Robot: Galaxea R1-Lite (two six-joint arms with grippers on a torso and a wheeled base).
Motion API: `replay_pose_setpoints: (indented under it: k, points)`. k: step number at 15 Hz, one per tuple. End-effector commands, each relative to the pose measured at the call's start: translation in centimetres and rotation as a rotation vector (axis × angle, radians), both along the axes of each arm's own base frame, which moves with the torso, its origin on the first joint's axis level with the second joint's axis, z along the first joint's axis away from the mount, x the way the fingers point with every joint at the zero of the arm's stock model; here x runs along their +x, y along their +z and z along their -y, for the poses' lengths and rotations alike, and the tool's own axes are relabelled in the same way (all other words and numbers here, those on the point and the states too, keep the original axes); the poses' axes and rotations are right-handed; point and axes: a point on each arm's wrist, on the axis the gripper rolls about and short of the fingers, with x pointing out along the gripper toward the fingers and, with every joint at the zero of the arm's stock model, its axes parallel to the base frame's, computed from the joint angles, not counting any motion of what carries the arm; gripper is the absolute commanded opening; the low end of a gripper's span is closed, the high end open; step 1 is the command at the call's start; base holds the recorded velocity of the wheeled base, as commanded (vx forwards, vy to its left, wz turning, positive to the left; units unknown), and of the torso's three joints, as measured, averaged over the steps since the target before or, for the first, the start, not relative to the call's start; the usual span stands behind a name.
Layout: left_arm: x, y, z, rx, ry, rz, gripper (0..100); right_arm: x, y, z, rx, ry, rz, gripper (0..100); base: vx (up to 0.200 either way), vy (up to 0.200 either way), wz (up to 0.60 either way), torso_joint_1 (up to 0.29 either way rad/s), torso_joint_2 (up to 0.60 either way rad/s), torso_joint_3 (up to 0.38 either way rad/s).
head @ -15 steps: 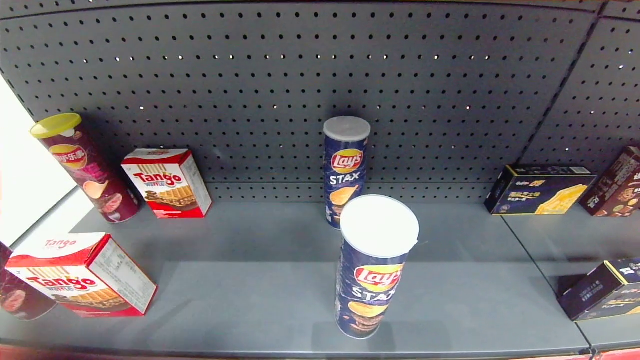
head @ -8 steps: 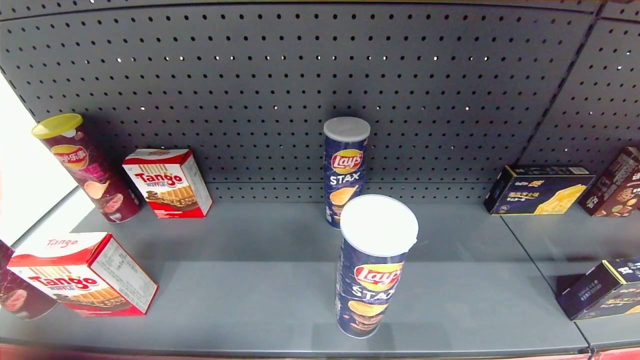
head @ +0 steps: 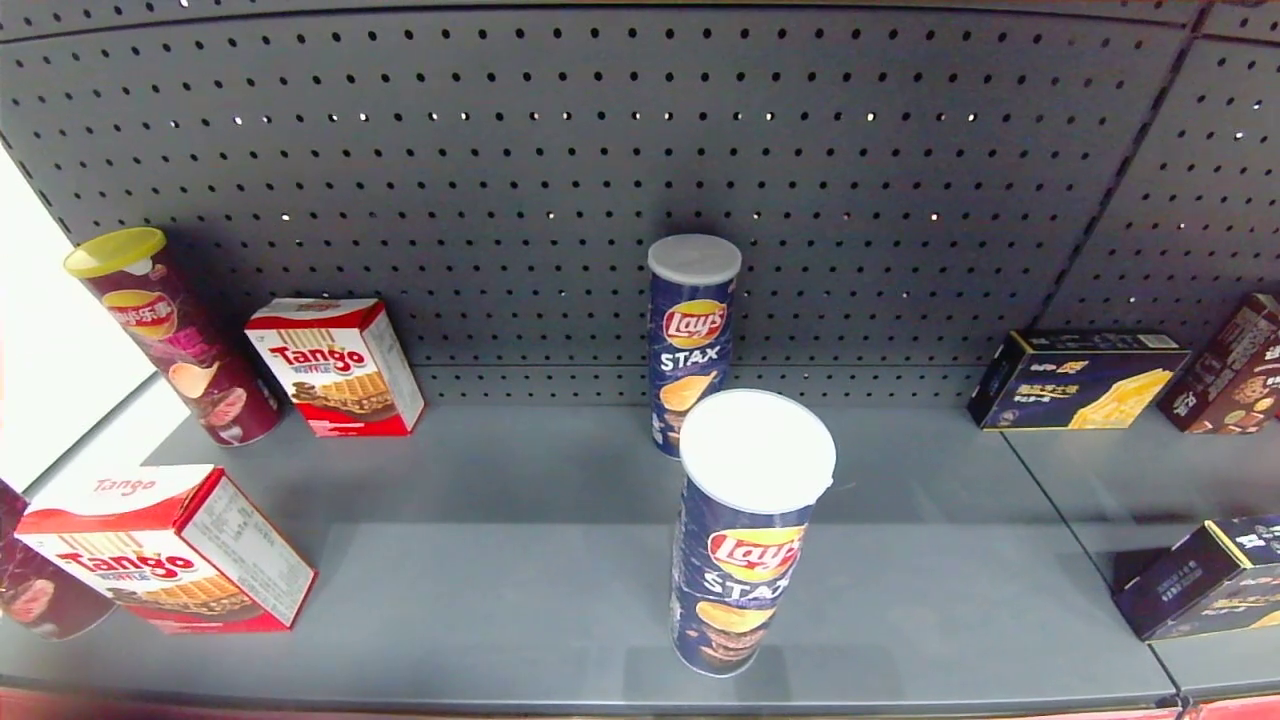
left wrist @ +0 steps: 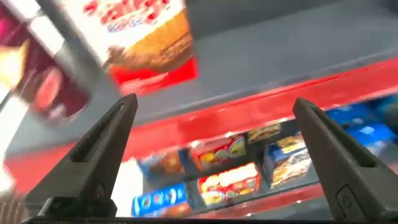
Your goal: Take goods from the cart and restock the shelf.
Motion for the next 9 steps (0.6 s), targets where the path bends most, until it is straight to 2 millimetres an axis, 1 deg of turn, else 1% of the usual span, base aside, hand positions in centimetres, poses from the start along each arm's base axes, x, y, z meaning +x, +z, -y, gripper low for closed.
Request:
replay_pose_setpoints:
  k: [1,5,6,7,8,9]
  points:
    - [-0.5,-0.7,-0.01,-0.033,0.016,0.032,100,0.01,0.01,0.0,-0.001,0.001,-0.001,100,0.0,0.0,0.0,0.0,0.0,0.0]
    - [-0.51,-0.74,0.0,-0.038,0.015,0.029,100,0.01,0.01,0.0,0.001,-0.001,-0.001,100,0.0,0.0,0.0,0.0,0.0,0.0]
    - [-0.5,-0.83,-0.08,-0.042,0.052,0.02,100,0.01,0.01,0.0,0.001,-0.001,-0.001,100,0.0,0.0,0.0,0.0,0.0,0.0]
    - [-0.49,-0.91,-0.36,-0.063,0.181,0.014,100,0.01,0.01,0.0,-0.001,0.001,-0.001,100,0.0,0.0,0.0,0.0,0.0,0.0]
    - [-0.5,-0.91,-0.45,-0.125,0.222,0.013,100,0.01,0.01,0.0,-0.001,-0.001,-0.001,100,0.0,0.0,0.0,0.0,0.0,0.0]
    - [-0.5,-0.91,-0.45,-0.123,0.217,0.012,100,0.01,0.01,0.0,-0.001,-0.001,-0.001,100,0.0,0.0,0.0,0.0,0.0,0.0]
